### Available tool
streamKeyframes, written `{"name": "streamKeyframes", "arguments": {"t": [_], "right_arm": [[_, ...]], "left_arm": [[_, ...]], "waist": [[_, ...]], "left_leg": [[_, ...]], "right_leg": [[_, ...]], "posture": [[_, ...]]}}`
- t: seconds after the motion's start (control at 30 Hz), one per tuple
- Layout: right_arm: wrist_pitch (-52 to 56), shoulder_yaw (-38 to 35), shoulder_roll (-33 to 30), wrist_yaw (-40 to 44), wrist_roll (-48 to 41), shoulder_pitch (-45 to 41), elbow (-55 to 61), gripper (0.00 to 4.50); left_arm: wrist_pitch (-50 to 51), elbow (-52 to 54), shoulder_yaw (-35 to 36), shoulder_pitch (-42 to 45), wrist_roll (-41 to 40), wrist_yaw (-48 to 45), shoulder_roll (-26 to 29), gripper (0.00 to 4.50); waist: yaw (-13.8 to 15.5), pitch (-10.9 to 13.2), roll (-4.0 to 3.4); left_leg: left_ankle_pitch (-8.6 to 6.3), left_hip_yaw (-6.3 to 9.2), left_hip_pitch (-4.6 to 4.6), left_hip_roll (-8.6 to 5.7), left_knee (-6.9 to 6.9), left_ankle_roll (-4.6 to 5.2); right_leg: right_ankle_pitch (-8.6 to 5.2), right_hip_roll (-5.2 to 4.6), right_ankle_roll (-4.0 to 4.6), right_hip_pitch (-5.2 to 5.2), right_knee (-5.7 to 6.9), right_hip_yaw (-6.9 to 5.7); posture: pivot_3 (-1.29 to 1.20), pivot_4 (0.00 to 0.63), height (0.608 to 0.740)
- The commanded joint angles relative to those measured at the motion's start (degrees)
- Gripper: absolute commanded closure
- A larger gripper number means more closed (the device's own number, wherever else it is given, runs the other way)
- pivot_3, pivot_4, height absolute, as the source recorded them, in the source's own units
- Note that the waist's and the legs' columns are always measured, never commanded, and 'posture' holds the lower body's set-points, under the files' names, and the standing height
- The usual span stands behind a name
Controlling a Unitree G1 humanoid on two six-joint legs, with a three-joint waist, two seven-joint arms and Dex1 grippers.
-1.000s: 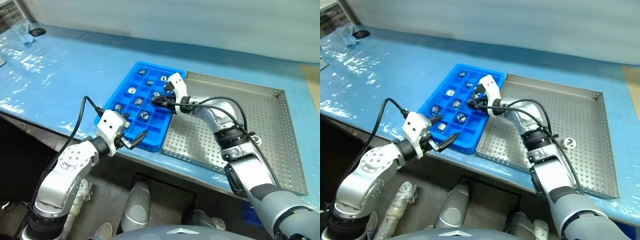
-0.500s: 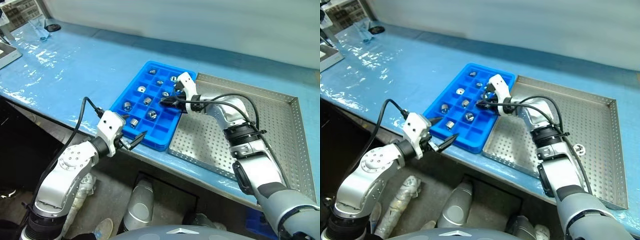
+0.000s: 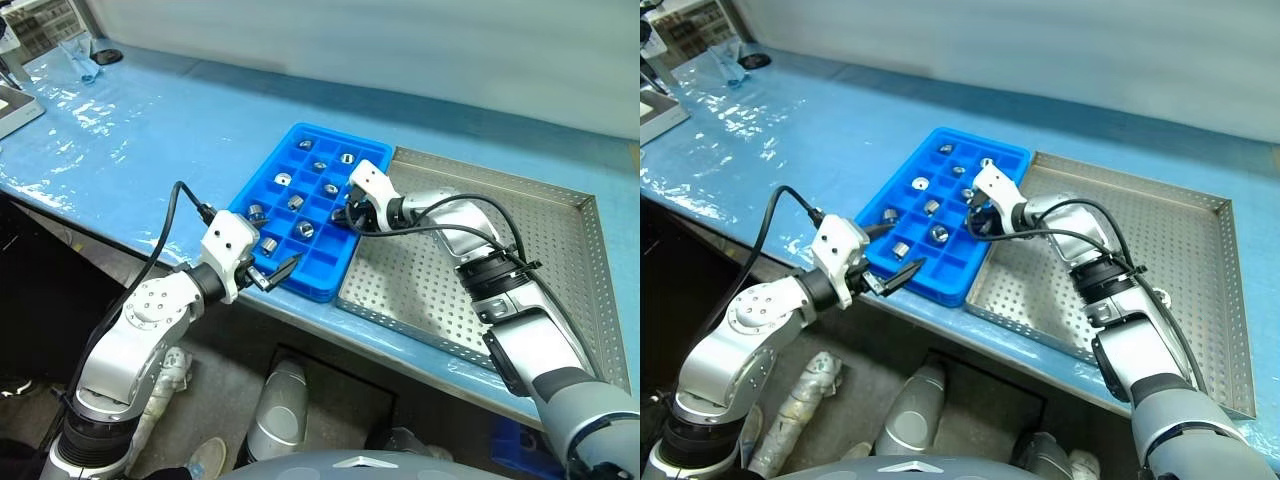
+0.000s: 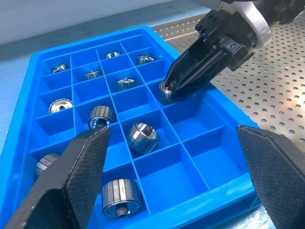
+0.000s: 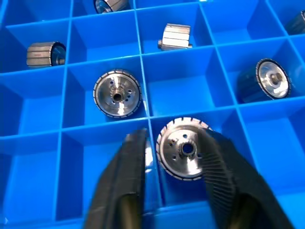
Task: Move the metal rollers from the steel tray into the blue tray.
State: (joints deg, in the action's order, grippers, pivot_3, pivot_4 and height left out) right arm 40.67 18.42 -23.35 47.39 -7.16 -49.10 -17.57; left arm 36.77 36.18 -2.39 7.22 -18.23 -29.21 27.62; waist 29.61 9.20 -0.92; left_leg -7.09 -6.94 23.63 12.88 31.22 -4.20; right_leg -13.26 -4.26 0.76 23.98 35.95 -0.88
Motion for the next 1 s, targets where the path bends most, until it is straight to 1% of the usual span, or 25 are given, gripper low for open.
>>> {"name": "streamKeyframes", "arguments": {"t": [0.03,0.13,0.23,0.3,0.4,0.53,0.6,0.73,0.83,0.9,1.0], "right_arm": [[-0.8,-7.2,1.2,-1.8,-3.3,-0.1,1.5,2.13],[-1.3,-16.3,3.0,-6.3,-7.9,1.5,4.5,2.13],[-0.5,-26.4,4.2,-10.3,-13.9,4.5,10.0,2.13],[0.3,-31.2,4.0,-12.5,-16.6,7.1,13.7,2.13],[0.2,-35.6,2.0,-16.3,-16.9,12.4,17.7,2.13],[2.9,-38.9,-2.4,-20.9,-15.8,18.2,21.4,2.13],[7.7,-38.7,-6.8,-21.9,-14.8,21.2,23.3,2.13],[11.7,-39.7,-10.5,-24.2,-15.0,23.2,25.3,2.13],[19.7,-42.0,-14.2,-24.1,-17.1,24.6,27.8,2.13],[23.1,-42.4,-16.1,-23.2,-18.1,26.4,29.0,2.13],[26.5,-42.8,-16.8,-23.1,-19.0,28.3,30.0,2.13]], "left_arm": [[-1.0,-1.0,-1.1,2.7,0.0,-0.4,-0.3,0.0],[-2.8,-4.7,-3.0,5.9,0.7,-0.8,-1.9,0.0],[-4.2,-8.4,-4.5,9.3,0.9,-1.2,-4.0,0.0],[-5.2,-10.4,-5.3,11.0,1.0,-1.9,-4.8,0.0],[-6.8,-13.5,-6.9,13.4,1.2,-3.7,-5.7,0.0],[-9.5,-19.0,-8.6,17.4,1.5,-6.3,-7.1,0.0],[-11.0,-22.4,-9.6,20.2,1.6,-7.8,-8.6,0.0],[-13.3,-25.8,-10.7,22.3,2.3,-10.0,-9.7,0.0],[-14.4,-27.9,-11.2,23.7,2.2,-11.7,-10.6,0.0],[-14.9,-28.9,-11.3,24.2,2.2,-12.7,-10.8,0.0],[-15.5,-29.9,-11.5,24.7,2.3,-13.7,-11.0,0.0]], "waist": [[-0.1,0.0,0.0],[-0.1,0.0,0.0],[-0.1,0.0,0.0],[-0.6,0.0,0.0],[-1.2,0.0,0.0],[-3.3,0.0,-0.01],[-4.8,0.0,-0.03],[-8.2,0.0,-0.05],[-10.5,0.0,-0.09],[-11.6,0.0,-0.09],[-13.3,0.0,-0.09]], "left_leg": [[0.01,0.0,0.0,0.0,0.01,-0.02],[0.03,0.0,0.0,-0.01,0.08,-0.04],[0.04,-0.02,-0.03,-0.04,0.17,-0.07],[0.06,-0.04,-0.05,-0.05,0.23,-0.09],[0.11,-0.08,-0.17,-0.05,0.23,-0.18],[0.2,-0.11,-0.21,-0.07,0.21,-0.33],[0.26,-0.13,-0.23,-0.09,0.16,-0.41],[0.28,-0.19,-0.29,-0.12,0.12,-0.43],[0.28,-0.23,-0.28,-0.14,0.07,-0.43],[0.27,-0.25,-0.24,-0.15,0.05,-0.41],[0.27,-0.25,-0.25,-0.14,0.04,-0.4]], "right_leg": [[0.0,0.0,0.0,0.02,0.04,0.0],[0.0,-0.01,0.0,0.03,0.17,0.05],[-0.01,-0.01,0.0,0.05,0.38,0.16],[-0.01,-0.01,0.0,0.11,0.51,0.22],[-0.01,-0.01,-0.01,0.1,0.62,0.29],[0.0,-0.01,-0.03,0.11,0.68,0.34],[0.01,-0.01,-0.05,0.13,0.69,0.36],[0.04,0.01,-0.09,0.12,0.69,0.45],[0.04,0.01,-0.1,0.17,0.69,0.48],[0.03,0.01,-0.1,0.19,0.67,0.49],[0.03,0.02,-0.11,0.19,0.62,0.48]], "posture": [[0.64,0.15,0.74],[0.6,0.15,0.74],[0.54,0.15,0.74],[0.5,0.15,0.74],[0.45,0.15,0.74],[0.36,0.15,0.74],[0.32,0.15,0.74],[0.27,0.15,0.74],[0.24,0.15,0.74],[0.23,0.15,0.74],[0.22,0.15,0.74]]}}
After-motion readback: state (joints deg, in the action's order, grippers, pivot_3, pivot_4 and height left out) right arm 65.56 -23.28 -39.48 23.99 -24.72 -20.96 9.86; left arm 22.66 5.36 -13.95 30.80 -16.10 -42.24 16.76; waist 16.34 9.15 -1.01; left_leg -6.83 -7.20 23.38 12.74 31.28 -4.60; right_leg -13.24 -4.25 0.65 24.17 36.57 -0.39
